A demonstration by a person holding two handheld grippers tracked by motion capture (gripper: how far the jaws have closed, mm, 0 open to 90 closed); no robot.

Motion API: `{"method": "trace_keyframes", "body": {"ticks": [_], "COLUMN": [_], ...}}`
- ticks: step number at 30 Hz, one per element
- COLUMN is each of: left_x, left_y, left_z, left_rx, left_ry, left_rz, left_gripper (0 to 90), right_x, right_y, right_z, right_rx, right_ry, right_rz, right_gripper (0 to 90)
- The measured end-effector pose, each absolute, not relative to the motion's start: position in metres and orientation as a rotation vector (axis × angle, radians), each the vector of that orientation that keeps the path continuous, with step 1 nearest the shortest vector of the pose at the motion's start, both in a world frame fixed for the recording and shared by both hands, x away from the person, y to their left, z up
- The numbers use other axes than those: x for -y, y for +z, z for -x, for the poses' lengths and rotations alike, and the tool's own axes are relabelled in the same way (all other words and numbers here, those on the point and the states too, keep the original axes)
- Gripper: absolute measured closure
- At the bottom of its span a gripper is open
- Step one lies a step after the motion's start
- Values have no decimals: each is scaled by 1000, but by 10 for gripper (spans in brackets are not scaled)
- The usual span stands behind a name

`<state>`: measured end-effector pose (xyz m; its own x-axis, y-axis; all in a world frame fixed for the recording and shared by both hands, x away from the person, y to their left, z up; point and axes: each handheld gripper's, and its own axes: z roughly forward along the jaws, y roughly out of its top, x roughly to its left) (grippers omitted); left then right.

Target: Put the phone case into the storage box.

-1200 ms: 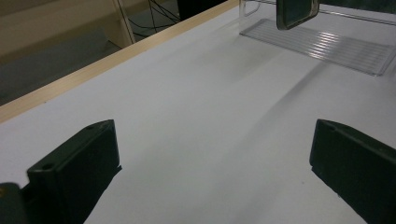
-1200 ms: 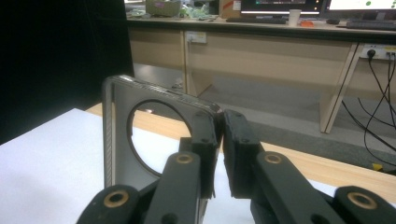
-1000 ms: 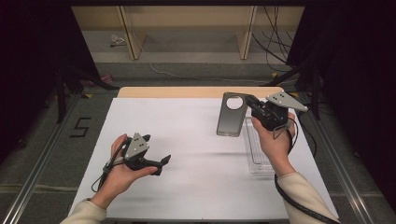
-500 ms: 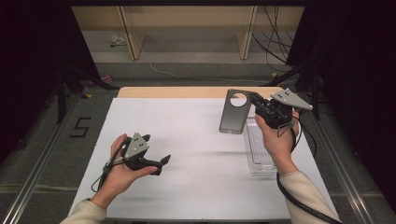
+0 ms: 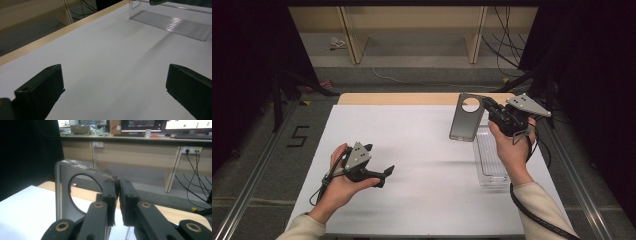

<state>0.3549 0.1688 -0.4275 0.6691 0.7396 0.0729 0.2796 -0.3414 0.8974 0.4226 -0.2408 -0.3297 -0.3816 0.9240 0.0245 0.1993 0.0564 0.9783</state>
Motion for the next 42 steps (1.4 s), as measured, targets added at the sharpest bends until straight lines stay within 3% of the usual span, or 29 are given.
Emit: {"method": "trace_keyframes", "body": {"ticks": [42], "left_x": [-170], "left_y": [-427], "left_z": [-355], "left_rx": [-804], "left_ry": [599], "left_rz": [-1909], "left_gripper": [10], "right_x": [260], "right_y": [-321], "right_z": [-424], "right_rx": [-1591], "right_ry": [1361], "right_rz": [-1163], "right_gripper": [840]}}
